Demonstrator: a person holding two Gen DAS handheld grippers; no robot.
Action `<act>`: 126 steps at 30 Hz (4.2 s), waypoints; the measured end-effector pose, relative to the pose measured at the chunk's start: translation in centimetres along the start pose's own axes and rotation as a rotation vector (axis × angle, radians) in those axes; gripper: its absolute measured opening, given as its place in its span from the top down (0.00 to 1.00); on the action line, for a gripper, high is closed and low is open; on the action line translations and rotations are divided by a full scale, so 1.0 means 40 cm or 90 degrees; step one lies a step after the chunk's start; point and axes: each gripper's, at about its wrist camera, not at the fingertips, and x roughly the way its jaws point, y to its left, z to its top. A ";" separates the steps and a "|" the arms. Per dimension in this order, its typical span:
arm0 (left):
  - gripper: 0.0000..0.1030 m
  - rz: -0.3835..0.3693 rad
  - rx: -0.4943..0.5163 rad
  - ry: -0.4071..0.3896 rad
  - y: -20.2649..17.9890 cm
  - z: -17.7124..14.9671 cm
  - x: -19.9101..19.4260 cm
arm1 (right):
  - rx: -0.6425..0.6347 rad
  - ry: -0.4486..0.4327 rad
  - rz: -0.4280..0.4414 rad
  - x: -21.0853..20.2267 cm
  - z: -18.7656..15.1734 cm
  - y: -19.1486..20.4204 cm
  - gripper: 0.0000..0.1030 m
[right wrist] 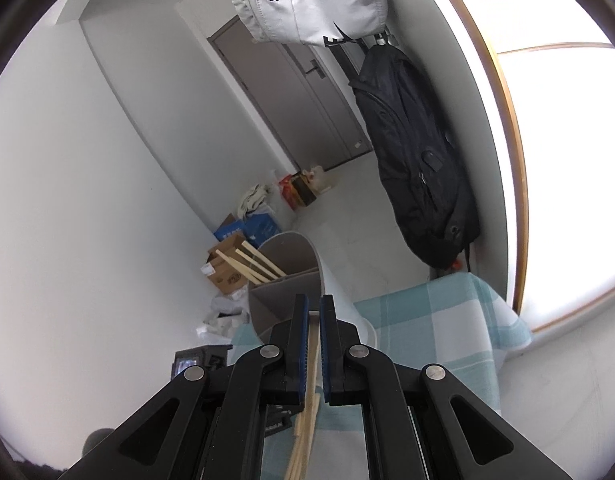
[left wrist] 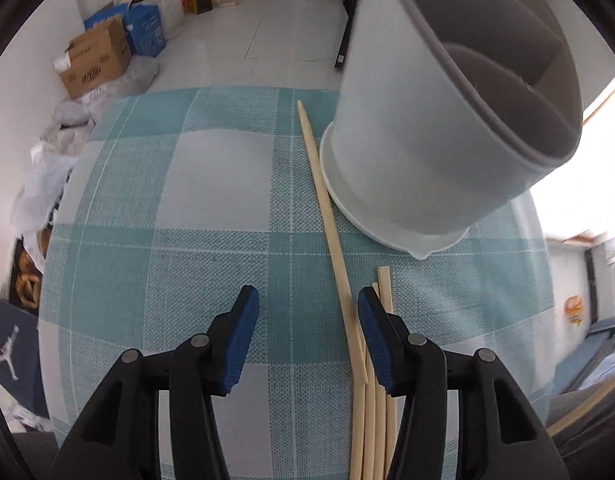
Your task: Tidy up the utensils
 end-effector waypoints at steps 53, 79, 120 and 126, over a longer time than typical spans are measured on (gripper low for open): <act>0.83 0.055 0.088 0.047 -0.013 0.012 -0.028 | -0.004 0.028 -0.015 0.022 -0.036 0.016 0.95; 0.99 -0.114 0.077 -0.212 -0.020 0.014 -0.388 | -0.122 -0.009 -0.003 -0.002 -0.024 0.142 0.95; 0.99 -0.204 -0.044 -0.354 0.008 0.391 -0.505 | -0.267 -0.053 -0.025 0.164 0.426 0.296 0.96; 0.99 -0.217 -0.067 -0.362 0.041 0.375 -0.462 | -0.271 -0.018 -0.030 0.232 0.404 0.269 0.96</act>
